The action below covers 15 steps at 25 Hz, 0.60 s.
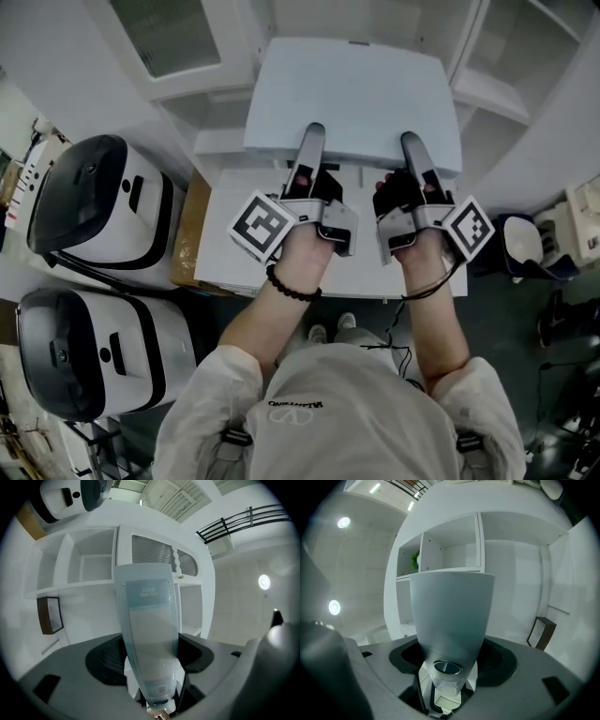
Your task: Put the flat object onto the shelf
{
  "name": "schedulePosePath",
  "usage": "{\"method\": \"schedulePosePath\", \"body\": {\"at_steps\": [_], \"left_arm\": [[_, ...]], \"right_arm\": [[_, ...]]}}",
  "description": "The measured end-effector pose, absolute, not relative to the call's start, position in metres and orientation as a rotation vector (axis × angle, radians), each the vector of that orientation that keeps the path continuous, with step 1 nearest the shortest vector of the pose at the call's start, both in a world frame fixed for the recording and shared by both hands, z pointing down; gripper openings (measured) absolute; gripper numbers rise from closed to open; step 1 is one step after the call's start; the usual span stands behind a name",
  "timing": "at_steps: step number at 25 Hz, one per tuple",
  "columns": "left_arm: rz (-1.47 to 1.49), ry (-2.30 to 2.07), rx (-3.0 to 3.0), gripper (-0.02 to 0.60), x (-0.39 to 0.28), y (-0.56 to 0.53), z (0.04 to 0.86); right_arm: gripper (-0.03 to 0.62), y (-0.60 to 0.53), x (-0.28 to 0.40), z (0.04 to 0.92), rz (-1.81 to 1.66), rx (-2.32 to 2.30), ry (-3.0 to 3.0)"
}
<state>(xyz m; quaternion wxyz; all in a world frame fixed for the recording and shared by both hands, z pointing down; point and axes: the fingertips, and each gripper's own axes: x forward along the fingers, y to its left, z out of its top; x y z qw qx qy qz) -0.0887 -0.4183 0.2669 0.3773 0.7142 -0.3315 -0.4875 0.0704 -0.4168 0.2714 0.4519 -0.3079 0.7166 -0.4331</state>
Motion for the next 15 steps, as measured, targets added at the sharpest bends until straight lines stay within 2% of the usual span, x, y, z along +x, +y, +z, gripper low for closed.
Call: {"method": "schedulePosePath", "body": {"at_steps": [15], "left_arm": [[-1.21, -0.952, 1.78, 0.308, -0.081, -0.498, 0.274]], "right_arm": [[0.313, -0.503, 0.08, 0.274, -1.17, -0.777, 1.773]]}}
